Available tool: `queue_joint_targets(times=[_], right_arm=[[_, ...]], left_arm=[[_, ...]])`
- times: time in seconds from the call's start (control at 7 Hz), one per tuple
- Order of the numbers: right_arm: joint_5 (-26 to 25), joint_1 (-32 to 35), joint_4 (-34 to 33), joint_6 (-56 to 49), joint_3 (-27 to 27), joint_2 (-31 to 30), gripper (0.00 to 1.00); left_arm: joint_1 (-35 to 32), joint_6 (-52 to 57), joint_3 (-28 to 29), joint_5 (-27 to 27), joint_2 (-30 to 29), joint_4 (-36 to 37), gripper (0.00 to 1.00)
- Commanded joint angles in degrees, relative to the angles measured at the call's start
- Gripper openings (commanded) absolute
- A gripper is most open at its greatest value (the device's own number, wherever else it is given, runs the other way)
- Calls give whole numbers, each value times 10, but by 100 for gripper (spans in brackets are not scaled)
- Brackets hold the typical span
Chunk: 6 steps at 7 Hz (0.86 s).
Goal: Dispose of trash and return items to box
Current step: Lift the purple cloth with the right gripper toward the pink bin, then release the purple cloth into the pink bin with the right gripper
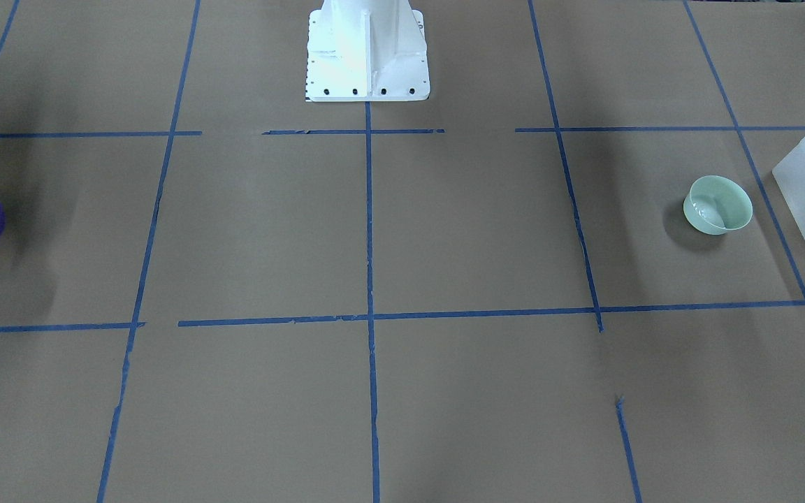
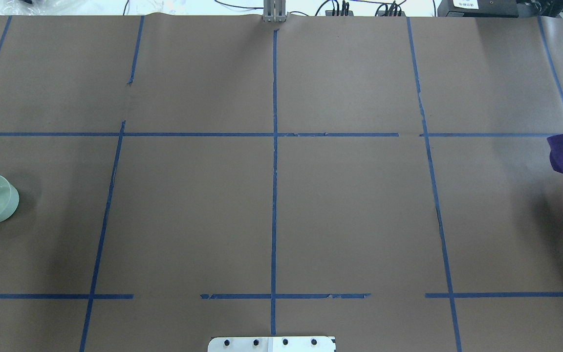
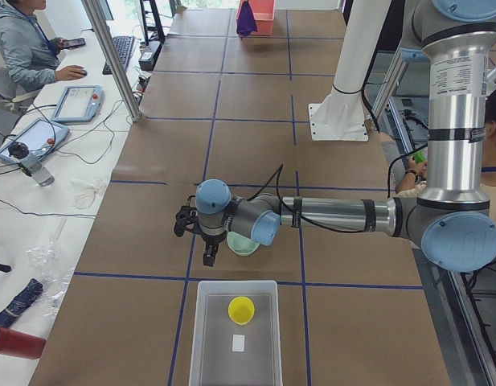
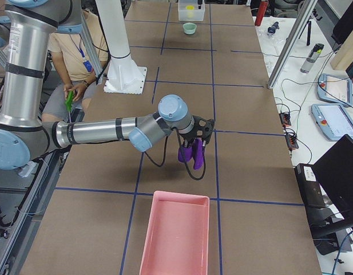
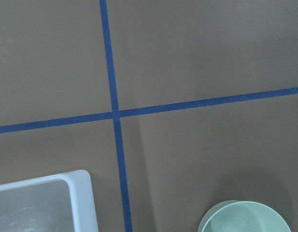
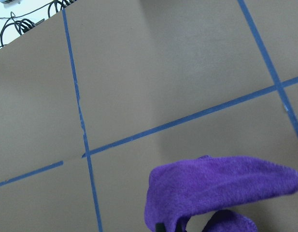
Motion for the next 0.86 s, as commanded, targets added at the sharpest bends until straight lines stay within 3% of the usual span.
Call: queue_joint_targets(times=[0.0,0.14,0.29,0.43,0.57,0.71], right_arm=[[-4,140,-199,-329,0,-2,0],[-33,192,-300,-481,-5,1,0],[-76,210,-334,-557,-8,13,0],[-94,207,-334,-591,-61,24,0],[-112,210,-332,-646,-149,64,0],[-117,200,-328,-655,-194,69,0]], left_arm=[[35,-61,34,1,-2,-64,99],[36,-65,39,1,-3,-66,99],[36,-65,41,2,-3,-65,99],[37,-65,41,14,-2,-65,99],[38,-66,42,50,-2,-66,99],[38,-67,46,53,-2,-66,99]])
